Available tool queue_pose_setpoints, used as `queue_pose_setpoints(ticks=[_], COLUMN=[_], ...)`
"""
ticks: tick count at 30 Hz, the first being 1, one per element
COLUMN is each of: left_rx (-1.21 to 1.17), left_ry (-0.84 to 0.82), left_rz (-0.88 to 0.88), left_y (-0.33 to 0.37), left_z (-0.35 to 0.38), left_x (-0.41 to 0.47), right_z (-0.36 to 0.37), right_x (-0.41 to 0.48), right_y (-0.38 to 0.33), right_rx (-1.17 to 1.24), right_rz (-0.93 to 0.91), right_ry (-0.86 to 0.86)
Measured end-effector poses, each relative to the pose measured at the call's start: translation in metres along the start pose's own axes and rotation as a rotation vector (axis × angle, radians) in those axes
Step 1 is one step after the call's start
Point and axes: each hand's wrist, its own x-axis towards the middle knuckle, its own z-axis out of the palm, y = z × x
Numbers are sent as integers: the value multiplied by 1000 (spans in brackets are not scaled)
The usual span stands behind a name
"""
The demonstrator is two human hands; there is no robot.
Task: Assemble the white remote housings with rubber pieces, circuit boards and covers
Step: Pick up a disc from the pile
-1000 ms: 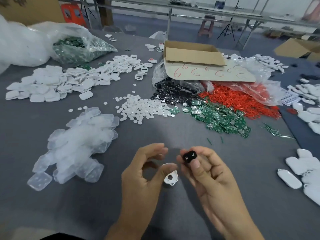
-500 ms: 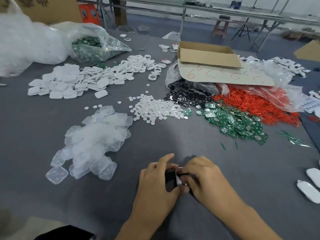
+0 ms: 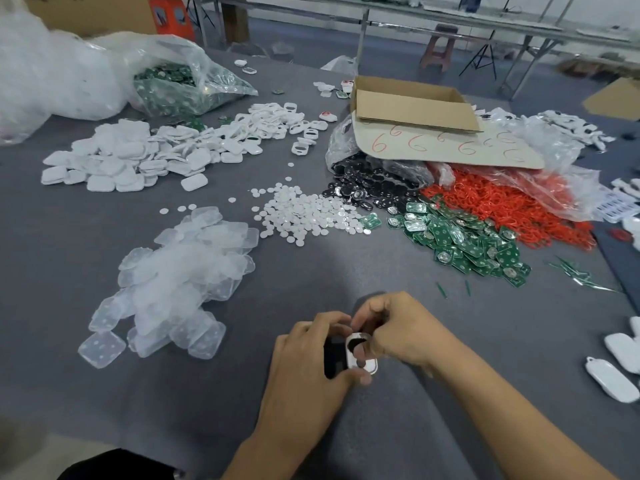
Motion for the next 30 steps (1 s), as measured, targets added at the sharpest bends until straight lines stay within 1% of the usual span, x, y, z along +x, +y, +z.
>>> queue_pose_setpoints(ticks=[4,6,7,9,11,13,14,16,19,23,26,28,30], left_rx=[44,35,20,-33,-106,-171,-194,-196,-141,-143,-125,-131,-137], left_ry=[-26,-35,-39,-31,-31,-67,-84,-81,-2,178,254,258,213], left_rz=[24,18,12,-1,-16,-25,-18,11,80,79,108,111,93], left_y=[4,6,7,9,11,13,13,14,17,14,9,8,10], left_z=[-1,-2,-3,-3,-3,-2,0,5,15,32,39,38,37], left_x=[-1,0,0,2,9,24,36,64,107,139,141,143,142], right_z=[8,8,5,-10,-30,-49,-56,-65,-67,-66,-67,-67,-63], right_x=[-23,-30,-29,-20,-4,17,29,51,72,82,82,77,74], right_y=[15,23,27,38,51,62,66,70,77,89,89,84,79], right_rx=[39,116,159,172,40,-109,-142,-175,-173,-146,-72,15,67], right_rz=[-122,-167,-170,-160,-127,-74,-53,-35,-48,-146,-229,-305,-400], right_ry=[102,142,200,409,664,838,871,882,888,975,1062,1086,1020])
